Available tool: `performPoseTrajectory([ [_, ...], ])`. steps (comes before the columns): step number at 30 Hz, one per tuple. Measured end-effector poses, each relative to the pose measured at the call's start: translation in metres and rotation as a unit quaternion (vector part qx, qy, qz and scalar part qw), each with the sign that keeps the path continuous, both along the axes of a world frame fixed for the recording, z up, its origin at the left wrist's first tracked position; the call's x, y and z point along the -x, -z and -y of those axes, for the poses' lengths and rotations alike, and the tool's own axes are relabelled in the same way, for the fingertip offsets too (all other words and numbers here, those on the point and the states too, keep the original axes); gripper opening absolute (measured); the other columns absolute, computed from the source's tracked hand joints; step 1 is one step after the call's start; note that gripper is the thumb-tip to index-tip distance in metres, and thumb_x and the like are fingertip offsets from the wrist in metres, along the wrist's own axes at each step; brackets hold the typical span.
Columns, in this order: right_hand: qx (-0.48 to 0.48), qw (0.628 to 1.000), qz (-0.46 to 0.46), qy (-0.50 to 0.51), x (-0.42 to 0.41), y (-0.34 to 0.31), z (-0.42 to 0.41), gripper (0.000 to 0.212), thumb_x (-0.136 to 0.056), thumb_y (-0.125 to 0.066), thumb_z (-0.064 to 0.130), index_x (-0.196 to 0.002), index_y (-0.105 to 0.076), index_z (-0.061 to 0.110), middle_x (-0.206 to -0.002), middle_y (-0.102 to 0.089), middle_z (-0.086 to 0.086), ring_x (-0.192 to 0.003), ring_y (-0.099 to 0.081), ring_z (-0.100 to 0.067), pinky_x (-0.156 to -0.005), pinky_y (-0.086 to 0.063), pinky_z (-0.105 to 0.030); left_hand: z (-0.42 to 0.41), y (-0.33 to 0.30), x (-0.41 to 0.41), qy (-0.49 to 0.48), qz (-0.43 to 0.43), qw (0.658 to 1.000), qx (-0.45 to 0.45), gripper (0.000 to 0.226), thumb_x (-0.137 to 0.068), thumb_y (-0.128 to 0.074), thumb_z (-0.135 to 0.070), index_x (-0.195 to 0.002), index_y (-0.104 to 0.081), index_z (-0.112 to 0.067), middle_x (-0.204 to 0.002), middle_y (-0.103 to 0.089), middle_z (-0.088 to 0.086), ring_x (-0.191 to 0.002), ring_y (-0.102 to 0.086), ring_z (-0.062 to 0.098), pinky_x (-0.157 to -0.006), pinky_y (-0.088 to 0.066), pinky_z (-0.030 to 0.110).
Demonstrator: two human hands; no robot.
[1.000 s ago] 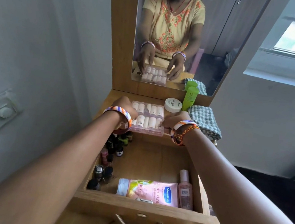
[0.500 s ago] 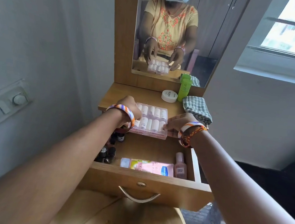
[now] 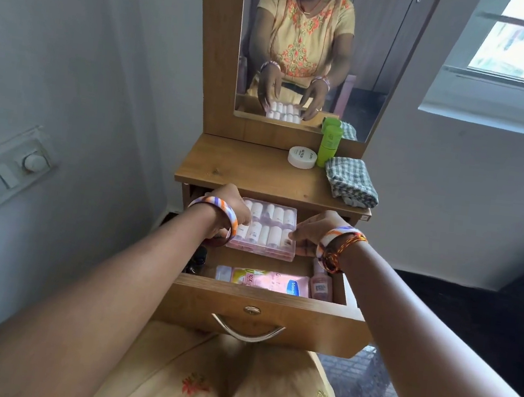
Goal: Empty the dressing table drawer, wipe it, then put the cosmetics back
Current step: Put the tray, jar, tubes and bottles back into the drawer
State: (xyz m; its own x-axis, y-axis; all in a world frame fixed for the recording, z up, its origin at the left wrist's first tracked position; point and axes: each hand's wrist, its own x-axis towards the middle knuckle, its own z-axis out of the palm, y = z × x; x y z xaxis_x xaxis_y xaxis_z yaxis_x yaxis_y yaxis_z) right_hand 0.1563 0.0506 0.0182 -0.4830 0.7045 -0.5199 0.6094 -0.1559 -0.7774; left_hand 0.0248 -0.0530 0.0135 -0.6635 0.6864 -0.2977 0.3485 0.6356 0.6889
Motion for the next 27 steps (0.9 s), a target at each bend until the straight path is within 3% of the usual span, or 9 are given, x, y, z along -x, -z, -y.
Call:
performPoseTrajectory([
  [3, 0.007, 1.0, 0.01, -0.009, 0.001, 0.012, -0.004, 0.034, -0.083, -0.064, -0.005, -0.116, -0.058, -0.007, -0.099, -0.067, -0.021, -0.077, -0.066, -0.025, -0.064, -0.059, -0.034, -0.002, 0.01, 0.002, -0.003, 0.006, 1.0, 0.011, 0.021, -0.083, -0.064, -0.009, -0.101, -0.066, 0.001, -0.104, -0.062, 0.012, -0.097, -0.06, 0.026, -0.09, -0.05, 0.037],
  [6, -0.003, 0.999, 0.032, -0.015, 0.005, 0.029, -0.011, 0.031, -0.081, -0.067, -0.003, -0.111, -0.061, -0.008, -0.078, -0.064, -0.016, -0.062, -0.063, -0.023, -0.065, -0.06, -0.036, -0.006, 0.019, 0.002, 0.0, 0.024, 0.999, 0.029, 0.011, -0.085, -0.062, -0.007, -0.095, -0.061, -0.002, -0.098, -0.058, 0.012, -0.088, -0.055, 0.023, -0.084, -0.048, 0.033],
  [11, 0.008, 0.998, 0.055, -0.021, 0.013, 0.052, -0.023, 0.027, -0.079, -0.067, -0.005, -0.105, -0.063, -0.01, -0.092, -0.069, -0.021, -0.088, -0.069, -0.034, -0.083, -0.056, -0.048, -0.018, 0.037, 0.003, -0.013, 0.044, 0.998, 0.05, 0.028, -0.086, -0.063, -0.007, -0.111, -0.06, 0.004, -0.102, -0.059, 0.014, -0.094, -0.057, 0.026, -0.08, -0.045, 0.03],
  [14, 0.016, 0.996, 0.071, -0.042, 0.018, 0.06, -0.034, 0.005, -0.083, -0.061, -0.005, -0.081, -0.061, 0.0, -0.07, -0.058, -0.011, -0.065, -0.062, -0.023, -0.056, -0.059, -0.025, -0.026, 0.049, 0.007, -0.015, 0.039, 0.997, 0.071, 0.03, -0.085, -0.064, -0.01, -0.112, -0.061, 0.004, -0.107, -0.062, 0.016, -0.102, -0.06, 0.029, -0.084, -0.048, 0.032],
  [16, 0.031, 0.993, 0.087, -0.073, 0.022, 0.063, -0.04, 0.024, -0.085, -0.058, -0.002, -0.067, -0.049, 0.01, -0.068, -0.051, -0.005, -0.059, -0.051, -0.015, -0.037, -0.047, -0.013, -0.03, 0.055, 0.01, -0.017, 0.034, 0.996, 0.085, 0.03, -0.084, -0.063, -0.013, -0.11, -0.06, 0.003, -0.102, -0.061, 0.015, -0.093, -0.059, 0.027, -0.08, -0.048, 0.032],
  [21, 0.045, 0.99, 0.107, -0.08, 0.029, 0.073, -0.046, 0.032, -0.085, -0.057, -0.004, -0.063, -0.041, 0.013, -0.067, -0.046, -0.004, -0.058, -0.046, -0.012, -0.033, -0.041, -0.01, -0.04, 0.067, 0.013, -0.029, 0.022, 0.994, 0.102, 0.032, -0.086, -0.062, -0.015, -0.113, -0.056, 0.0, -0.106, -0.061, 0.014, -0.096, -0.059, 0.026, -0.08, -0.048, 0.032],
  [24, 0.057, 0.992, 0.094, -0.064, 0.035, 0.08, -0.048, 0.032, -0.085, -0.057, -0.004, -0.063, -0.041, 0.013, -0.068, -0.046, -0.004, -0.067, -0.052, -0.016, -0.055, -0.053, -0.013, -0.045, 0.073, 0.015, -0.028, 0.019, 0.993, 0.11, 0.029, -0.087, -0.061, -0.013, -0.111, -0.056, 0.001, -0.096, -0.058, 0.013, -0.09, -0.057, 0.025, -0.079, -0.047, 0.032],
  [26, 0.057, 0.995, 0.074, -0.036, 0.038, 0.09, -0.047, 0.024, -0.084, -0.058, -0.003, -0.067, -0.047, 0.01, -0.075, -0.055, -0.01, -0.087, -0.061, -0.021, -0.086, -0.056, -0.031, -0.046, 0.076, 0.015, -0.029, 0.018, 0.993, 0.115, 0.027, -0.087, -0.06, -0.013, -0.109, -0.057, 0.002, -0.094, -0.057, 0.012, -0.092, -0.059, 0.026, -0.077, -0.046, 0.032],
  [27, 0.056, 0.996, 0.063, -0.015, 0.039, 0.094, -0.046, 0.017, -0.083, -0.059, -0.002, -0.071, -0.051, 0.007, -0.083, -0.061, -0.014, -0.094, -0.064, -0.026, -0.091, -0.054, -0.04, -0.046, 0.077, 0.015, -0.029, 0.018, 0.993, 0.116, 0.026, -0.088, -0.06, -0.013, -0.109, -0.057, 0.002, -0.094, -0.056, 0.012, -0.091, -0.059, 0.026, -0.076, -0.046, 0.031],
])
